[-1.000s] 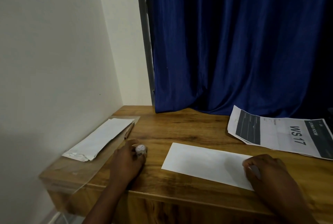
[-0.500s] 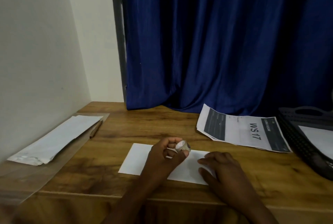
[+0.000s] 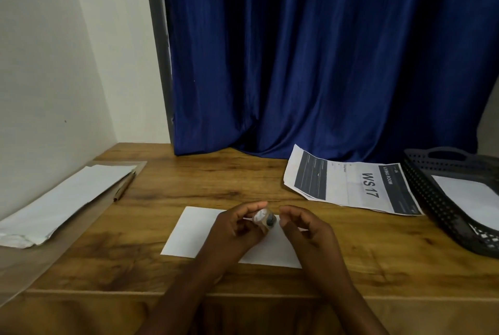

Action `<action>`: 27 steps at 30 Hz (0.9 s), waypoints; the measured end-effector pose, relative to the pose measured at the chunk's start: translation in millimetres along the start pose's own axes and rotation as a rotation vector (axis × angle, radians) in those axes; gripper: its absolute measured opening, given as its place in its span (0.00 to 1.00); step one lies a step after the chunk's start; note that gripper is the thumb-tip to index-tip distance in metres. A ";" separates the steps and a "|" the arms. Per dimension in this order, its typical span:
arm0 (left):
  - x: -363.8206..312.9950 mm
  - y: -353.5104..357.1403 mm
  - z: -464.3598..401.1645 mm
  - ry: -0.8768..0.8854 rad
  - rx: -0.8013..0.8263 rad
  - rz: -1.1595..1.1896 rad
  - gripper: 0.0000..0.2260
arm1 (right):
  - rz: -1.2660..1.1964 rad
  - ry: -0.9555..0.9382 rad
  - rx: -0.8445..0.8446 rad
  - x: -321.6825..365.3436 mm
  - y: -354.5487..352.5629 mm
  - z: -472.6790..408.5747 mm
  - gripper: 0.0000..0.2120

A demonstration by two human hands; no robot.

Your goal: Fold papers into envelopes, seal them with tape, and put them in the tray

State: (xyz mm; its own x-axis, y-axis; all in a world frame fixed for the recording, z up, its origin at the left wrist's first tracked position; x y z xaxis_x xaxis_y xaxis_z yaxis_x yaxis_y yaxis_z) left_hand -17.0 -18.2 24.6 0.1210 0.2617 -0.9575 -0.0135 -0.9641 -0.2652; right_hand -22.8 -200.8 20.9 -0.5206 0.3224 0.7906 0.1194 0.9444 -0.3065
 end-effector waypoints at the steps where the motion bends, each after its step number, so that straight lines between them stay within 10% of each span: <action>1: -0.4 -0.4 0.9 0.019 -0.001 -0.013 0.19 | -0.005 0.000 0.028 0.3 6.5 -0.5 0.10; 27: -4.4 3.1 7.2 0.021 -0.013 0.114 0.14 | -0.139 0.049 0.029 0.5 4.7 6.9 0.07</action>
State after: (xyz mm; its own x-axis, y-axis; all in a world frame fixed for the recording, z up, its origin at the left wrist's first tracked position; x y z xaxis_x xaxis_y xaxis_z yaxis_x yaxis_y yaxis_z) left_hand -24.8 -22.0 27.2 0.1403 0.1499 -0.9787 -0.0154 -0.9880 -0.1535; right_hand -28.3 -196.6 16.2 -0.4887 0.1925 0.8509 0.0244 0.9780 -0.2072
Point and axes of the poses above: each hand's wrist, its own z-axis away from the middle knuckle, its own y-axis out of the palm, x = y × z, the point moved 4 cm from there along -z, towards the middle knuckle, and after that the axes turned 10 degrees about -y, right-handed, at the moved point
